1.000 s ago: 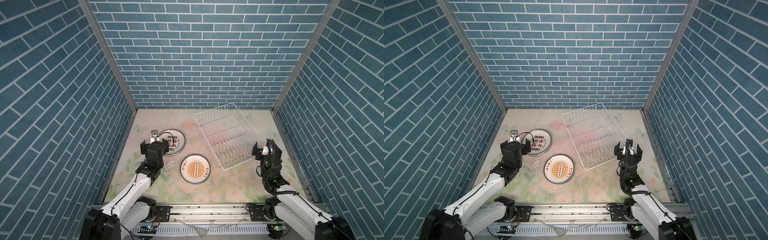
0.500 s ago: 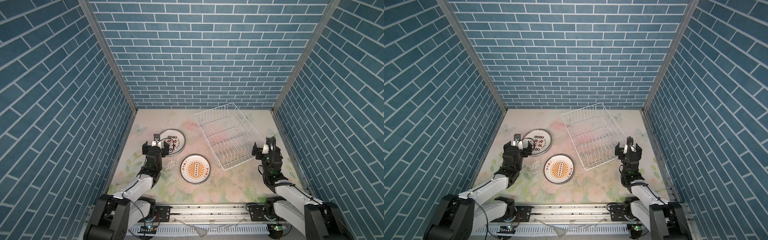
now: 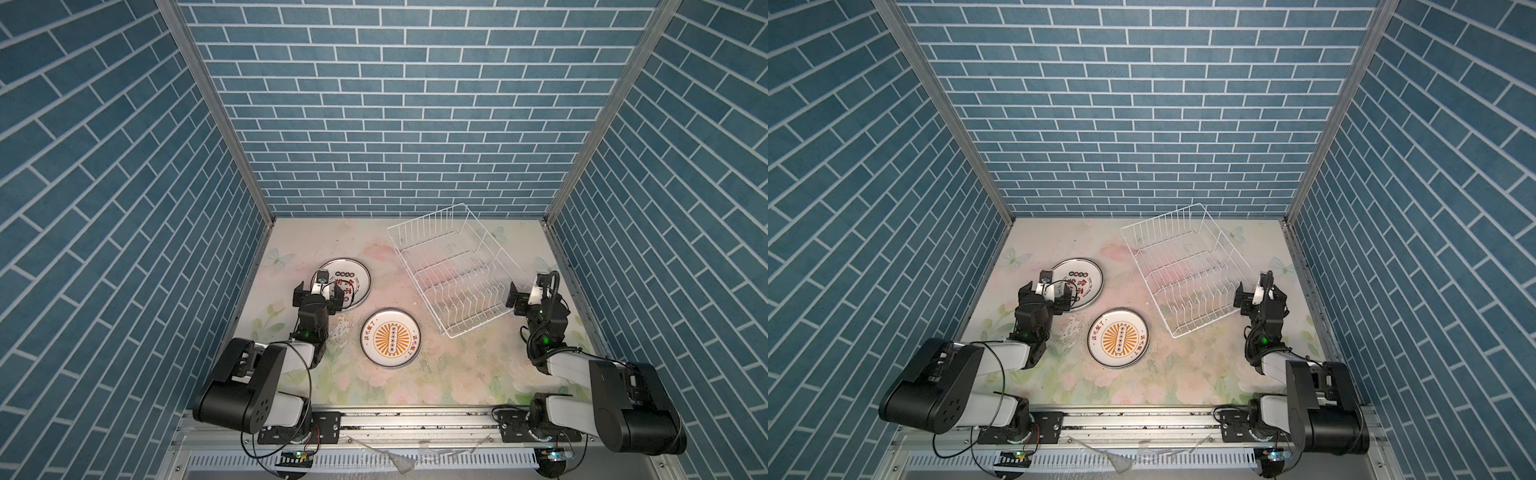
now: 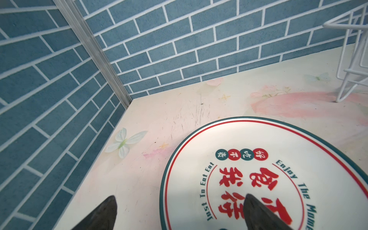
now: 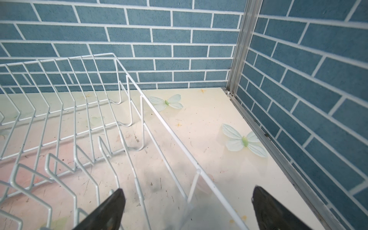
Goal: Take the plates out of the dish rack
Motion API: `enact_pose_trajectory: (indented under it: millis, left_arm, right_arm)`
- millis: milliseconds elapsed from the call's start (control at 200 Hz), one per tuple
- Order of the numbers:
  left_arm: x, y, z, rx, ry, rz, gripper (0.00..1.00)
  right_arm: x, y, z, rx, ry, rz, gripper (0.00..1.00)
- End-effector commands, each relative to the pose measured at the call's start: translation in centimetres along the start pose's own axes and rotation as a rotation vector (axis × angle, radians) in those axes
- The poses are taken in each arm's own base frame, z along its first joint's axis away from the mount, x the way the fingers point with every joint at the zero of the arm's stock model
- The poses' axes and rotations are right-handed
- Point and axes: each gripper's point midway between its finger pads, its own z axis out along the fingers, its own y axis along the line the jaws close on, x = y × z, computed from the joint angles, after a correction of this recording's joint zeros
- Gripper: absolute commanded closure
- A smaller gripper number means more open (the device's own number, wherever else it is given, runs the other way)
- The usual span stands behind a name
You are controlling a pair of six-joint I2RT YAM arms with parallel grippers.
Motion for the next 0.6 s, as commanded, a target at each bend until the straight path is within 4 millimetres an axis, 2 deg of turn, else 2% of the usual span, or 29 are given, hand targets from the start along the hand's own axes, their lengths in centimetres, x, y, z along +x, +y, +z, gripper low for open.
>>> enact_pose_trajectory:
  millis: [0, 315, 410, 595]
  left_arm:
    - [-0.9, 0.0, 0.0, 0.010, -0.056, 0.001, 0.01]
    - [0.1, 0.9, -0.2, -0.034, -0.089, -0.043, 0.01]
    - [0.5, 1.1, 0.1, -0.039, -0.078, -0.061, 0.01]
    - [0.8, 0.8, 0.3, -0.026, -0.074, -0.053, 0.01]
  right_arm:
    - [0.1, 0.1, 0.0, -0.020, -0.031, -0.010, 0.01]
    - [1.6, 1.1, 1.0, -0.074, -0.023, -0.036, 0.01]
    - [2.5, 1.0, 1.4, -0.073, -0.019, -0.030, 0.01]
    - [2.3, 0.4, 1.3, -0.061, -0.030, -0.008, 0.01]
